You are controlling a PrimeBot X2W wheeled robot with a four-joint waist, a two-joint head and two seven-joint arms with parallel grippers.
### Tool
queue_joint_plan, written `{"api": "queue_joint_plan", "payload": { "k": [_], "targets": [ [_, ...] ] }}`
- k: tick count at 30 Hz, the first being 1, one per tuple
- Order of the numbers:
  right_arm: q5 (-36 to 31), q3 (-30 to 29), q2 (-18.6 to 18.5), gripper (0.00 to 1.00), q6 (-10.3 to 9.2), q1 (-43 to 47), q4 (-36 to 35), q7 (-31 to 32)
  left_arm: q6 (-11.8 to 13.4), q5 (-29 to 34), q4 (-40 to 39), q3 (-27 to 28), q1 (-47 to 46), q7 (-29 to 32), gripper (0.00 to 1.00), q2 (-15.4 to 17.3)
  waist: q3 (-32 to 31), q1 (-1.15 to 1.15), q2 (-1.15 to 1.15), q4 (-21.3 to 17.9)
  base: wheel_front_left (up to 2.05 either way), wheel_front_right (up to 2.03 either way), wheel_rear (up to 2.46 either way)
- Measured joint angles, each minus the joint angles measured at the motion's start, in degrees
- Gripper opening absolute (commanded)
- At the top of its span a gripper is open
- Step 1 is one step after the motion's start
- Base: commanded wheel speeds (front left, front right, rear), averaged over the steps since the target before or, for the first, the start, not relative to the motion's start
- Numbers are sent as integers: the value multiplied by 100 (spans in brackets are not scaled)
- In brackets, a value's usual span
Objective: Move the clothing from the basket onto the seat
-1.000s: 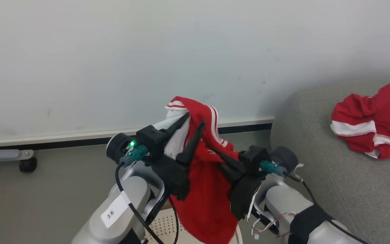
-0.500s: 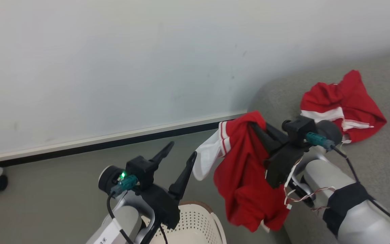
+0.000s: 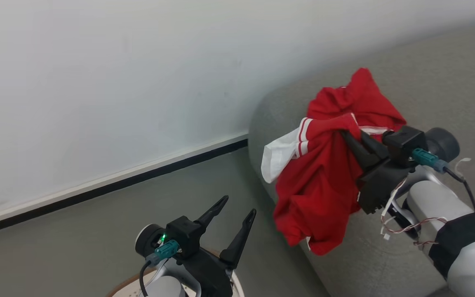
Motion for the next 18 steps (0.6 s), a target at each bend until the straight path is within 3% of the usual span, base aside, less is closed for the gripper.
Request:
{"api": "queue_joint_plan", "payload": {
  "k": [11,18],
  "targets": [
    [-16,-198,-366,0,-86,73,-370,0,78,59,-258,-25,1,-30,100,-54,126,0,0,-737,0,0,0],
    [7,-388,-550,0,-149,233,-476,0,78,134,-313,-120,-3,-49,100,-81,339,0,0,-848,0,0,0]
  ]
}}
